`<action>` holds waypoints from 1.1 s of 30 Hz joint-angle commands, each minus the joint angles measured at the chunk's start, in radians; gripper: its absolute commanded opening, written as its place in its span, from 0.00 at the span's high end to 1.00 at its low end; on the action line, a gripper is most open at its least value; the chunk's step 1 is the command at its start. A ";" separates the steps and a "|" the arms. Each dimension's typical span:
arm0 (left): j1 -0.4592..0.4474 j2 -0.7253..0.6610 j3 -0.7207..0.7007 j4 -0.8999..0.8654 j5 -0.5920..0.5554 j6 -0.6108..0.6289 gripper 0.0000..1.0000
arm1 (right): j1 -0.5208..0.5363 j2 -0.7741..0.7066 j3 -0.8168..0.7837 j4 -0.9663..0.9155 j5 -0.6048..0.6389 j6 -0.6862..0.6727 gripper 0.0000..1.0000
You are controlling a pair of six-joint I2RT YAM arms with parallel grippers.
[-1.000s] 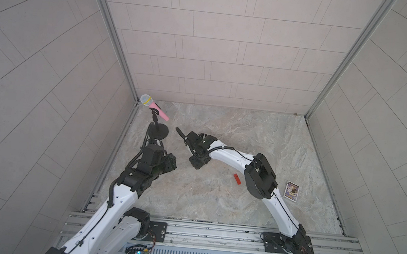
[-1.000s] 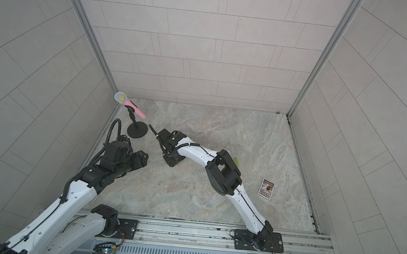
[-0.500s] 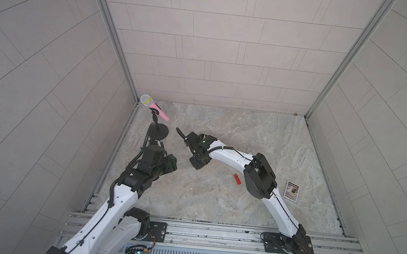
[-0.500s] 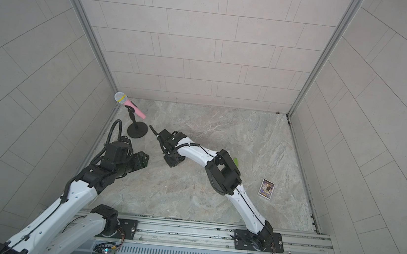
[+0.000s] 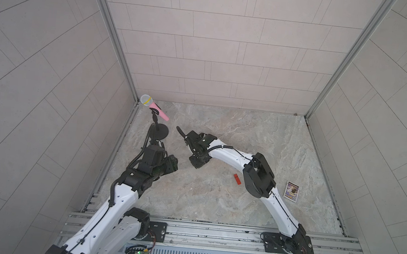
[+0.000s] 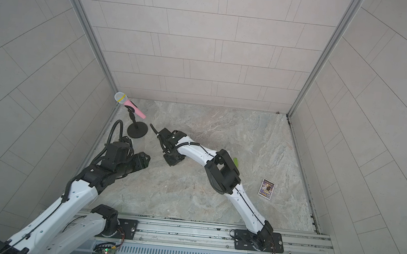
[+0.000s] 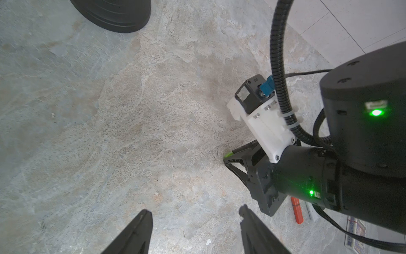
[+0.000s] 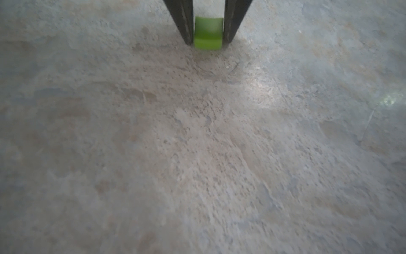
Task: Close the usb drive cover
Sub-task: Move the cover to the center of the board.
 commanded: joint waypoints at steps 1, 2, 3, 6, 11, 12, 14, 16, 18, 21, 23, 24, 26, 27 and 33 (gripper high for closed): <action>0.008 0.000 -0.011 0.009 0.003 -0.006 0.30 | -0.003 0.067 -0.008 -0.052 0.015 0.013 0.77; 0.008 -0.001 -0.011 0.009 0.005 -0.006 0.30 | -0.004 0.065 -0.006 -0.063 0.015 0.010 0.78; 0.008 -0.001 -0.011 0.009 0.005 -0.005 0.30 | -0.004 0.059 -0.009 -0.066 0.016 0.007 0.80; 0.008 -0.001 -0.014 0.012 0.007 -0.006 0.30 | -0.004 0.028 -0.038 -0.078 0.009 -0.012 0.82; 0.008 -0.003 -0.025 0.026 0.036 -0.003 0.30 | -0.003 -0.101 -0.210 -0.053 -0.018 -0.089 0.83; 0.008 -0.003 -0.031 0.033 0.048 -0.003 0.30 | -0.002 -0.142 -0.277 -0.034 -0.022 -0.112 0.82; 0.007 -0.005 -0.042 0.056 0.079 0.000 0.30 | -0.002 -0.229 -0.409 0.005 -0.031 -0.155 0.82; 0.008 -0.007 -0.060 0.088 0.113 -0.005 0.30 | -0.002 -0.310 -0.533 0.032 -0.042 -0.202 0.82; 0.008 -0.008 -0.080 0.117 0.132 -0.021 0.30 | -0.002 -0.372 -0.645 0.055 -0.044 -0.242 0.81; 0.008 -0.007 -0.105 0.150 0.153 -0.043 0.30 | -0.006 -0.418 -0.758 0.082 -0.015 -0.273 0.79; 0.007 -0.005 -0.115 0.167 0.166 -0.052 0.30 | -0.009 -0.416 -0.784 0.083 -0.008 -0.279 0.76; 0.008 -0.003 -0.114 0.170 0.169 -0.052 0.31 | -0.010 -0.414 -0.792 0.086 -0.004 -0.276 0.74; 0.007 -0.002 -0.111 0.168 0.172 -0.048 0.31 | -0.011 -0.411 -0.807 0.092 -0.005 -0.268 0.72; 0.008 -0.001 -0.108 0.166 0.170 -0.046 0.31 | -0.013 -0.412 -0.815 0.101 -0.005 -0.263 0.72; 0.007 0.006 -0.105 0.167 0.171 -0.042 0.31 | -0.019 -0.412 -0.839 0.117 0.003 -0.232 0.71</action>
